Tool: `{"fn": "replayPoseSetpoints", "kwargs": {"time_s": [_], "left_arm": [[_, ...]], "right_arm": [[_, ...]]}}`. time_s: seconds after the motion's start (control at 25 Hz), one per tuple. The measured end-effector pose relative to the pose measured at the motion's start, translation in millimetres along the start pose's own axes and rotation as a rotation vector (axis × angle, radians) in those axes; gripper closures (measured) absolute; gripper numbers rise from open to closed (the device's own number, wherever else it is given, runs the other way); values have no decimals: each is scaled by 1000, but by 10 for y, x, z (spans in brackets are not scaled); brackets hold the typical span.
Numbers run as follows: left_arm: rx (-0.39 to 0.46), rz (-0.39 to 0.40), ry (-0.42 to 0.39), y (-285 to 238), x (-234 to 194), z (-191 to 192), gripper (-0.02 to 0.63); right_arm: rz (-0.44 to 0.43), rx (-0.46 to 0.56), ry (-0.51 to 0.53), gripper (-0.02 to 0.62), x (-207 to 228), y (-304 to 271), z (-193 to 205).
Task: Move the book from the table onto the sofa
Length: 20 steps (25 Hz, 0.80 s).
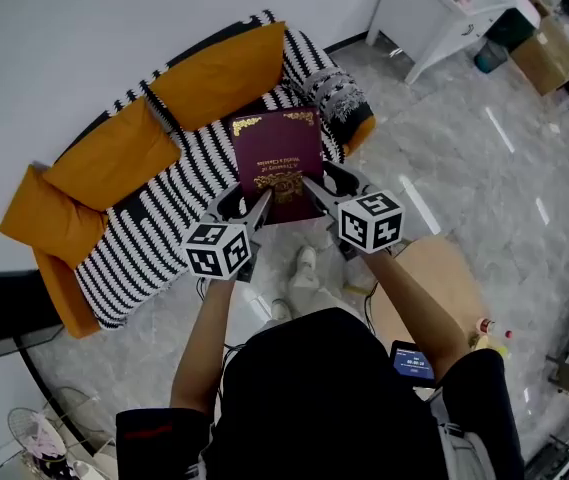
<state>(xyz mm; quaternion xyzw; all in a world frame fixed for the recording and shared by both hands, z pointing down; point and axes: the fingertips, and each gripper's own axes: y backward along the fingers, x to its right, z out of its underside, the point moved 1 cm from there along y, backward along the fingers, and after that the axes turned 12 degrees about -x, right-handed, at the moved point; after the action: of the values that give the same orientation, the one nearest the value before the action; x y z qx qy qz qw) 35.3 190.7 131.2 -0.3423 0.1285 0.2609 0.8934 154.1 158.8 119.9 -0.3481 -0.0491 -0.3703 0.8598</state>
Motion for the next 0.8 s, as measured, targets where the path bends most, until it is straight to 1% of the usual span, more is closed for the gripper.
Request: {"fn": "replayPoseSetpoints", "kwargs": {"time_s": [0.16,0.36,0.6,0.8], "left_arm": [[-3,-17,17,-209,-116,-189,367],[-11,-39,46,-426,-234,-308,367],[-35,-63,92,-637,-398,-309,368],[-64,-65,107,-741,-575,-302,368]], "right_arm": [[-21,-11,0,353,211,-171,-183],[-48,-39,4,353,427,-365,-304],[-76,-88,3,353,609,-611,-331],[-89,-116,-21,353,678,-820,-306]]}}
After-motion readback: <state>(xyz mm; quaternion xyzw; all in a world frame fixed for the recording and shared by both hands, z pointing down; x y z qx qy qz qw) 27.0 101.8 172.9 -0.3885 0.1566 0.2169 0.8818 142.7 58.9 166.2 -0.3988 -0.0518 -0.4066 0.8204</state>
